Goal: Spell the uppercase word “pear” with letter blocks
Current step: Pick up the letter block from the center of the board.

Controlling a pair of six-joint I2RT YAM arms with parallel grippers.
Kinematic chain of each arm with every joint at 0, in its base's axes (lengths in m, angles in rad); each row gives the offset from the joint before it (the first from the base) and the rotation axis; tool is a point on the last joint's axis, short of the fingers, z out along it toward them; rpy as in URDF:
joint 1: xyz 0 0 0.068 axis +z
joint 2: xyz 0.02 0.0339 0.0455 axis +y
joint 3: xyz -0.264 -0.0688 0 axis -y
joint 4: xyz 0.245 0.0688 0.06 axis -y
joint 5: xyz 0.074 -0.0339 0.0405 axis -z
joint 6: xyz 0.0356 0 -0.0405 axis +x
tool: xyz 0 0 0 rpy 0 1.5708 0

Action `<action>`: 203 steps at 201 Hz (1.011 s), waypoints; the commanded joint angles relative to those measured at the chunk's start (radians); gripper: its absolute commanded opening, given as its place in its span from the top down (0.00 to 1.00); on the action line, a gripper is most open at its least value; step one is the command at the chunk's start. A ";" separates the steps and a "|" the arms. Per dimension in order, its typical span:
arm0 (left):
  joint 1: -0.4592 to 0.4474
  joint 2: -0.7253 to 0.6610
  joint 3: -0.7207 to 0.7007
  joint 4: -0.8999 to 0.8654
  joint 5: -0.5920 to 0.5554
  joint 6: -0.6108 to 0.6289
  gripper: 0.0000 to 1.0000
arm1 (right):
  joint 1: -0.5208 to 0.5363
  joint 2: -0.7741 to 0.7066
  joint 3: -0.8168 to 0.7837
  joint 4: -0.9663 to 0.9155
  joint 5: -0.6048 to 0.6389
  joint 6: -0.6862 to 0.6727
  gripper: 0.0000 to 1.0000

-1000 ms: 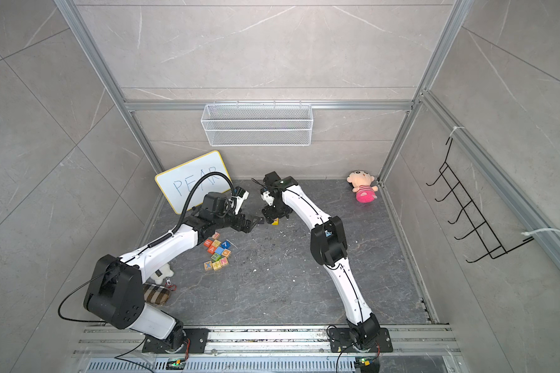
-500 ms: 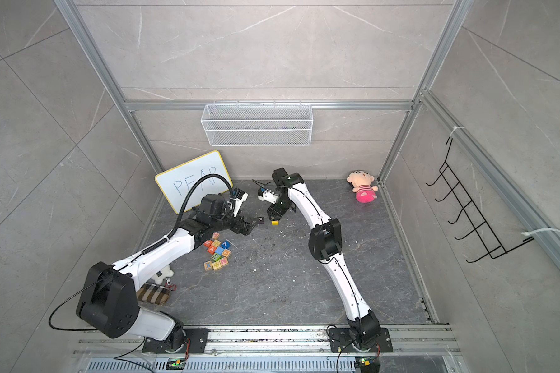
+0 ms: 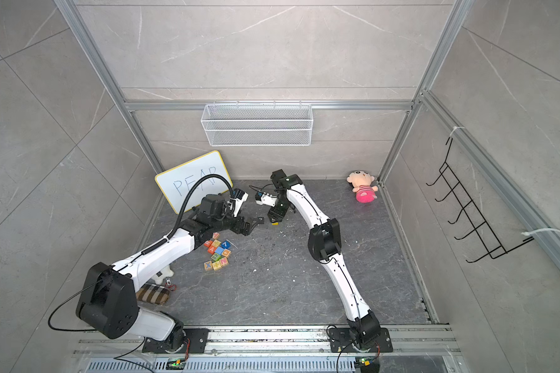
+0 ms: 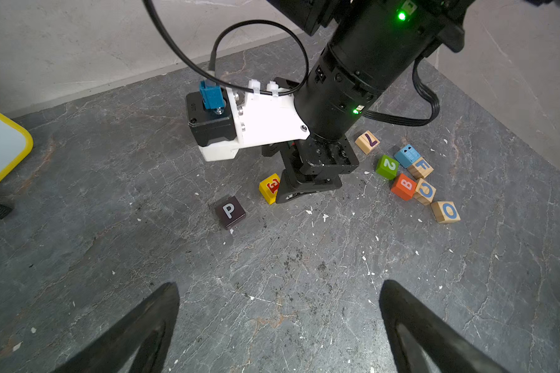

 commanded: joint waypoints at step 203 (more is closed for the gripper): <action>-0.005 -0.014 0.000 0.001 -0.004 -0.016 0.00 | 0.014 0.058 -0.035 0.014 0.033 0.002 0.71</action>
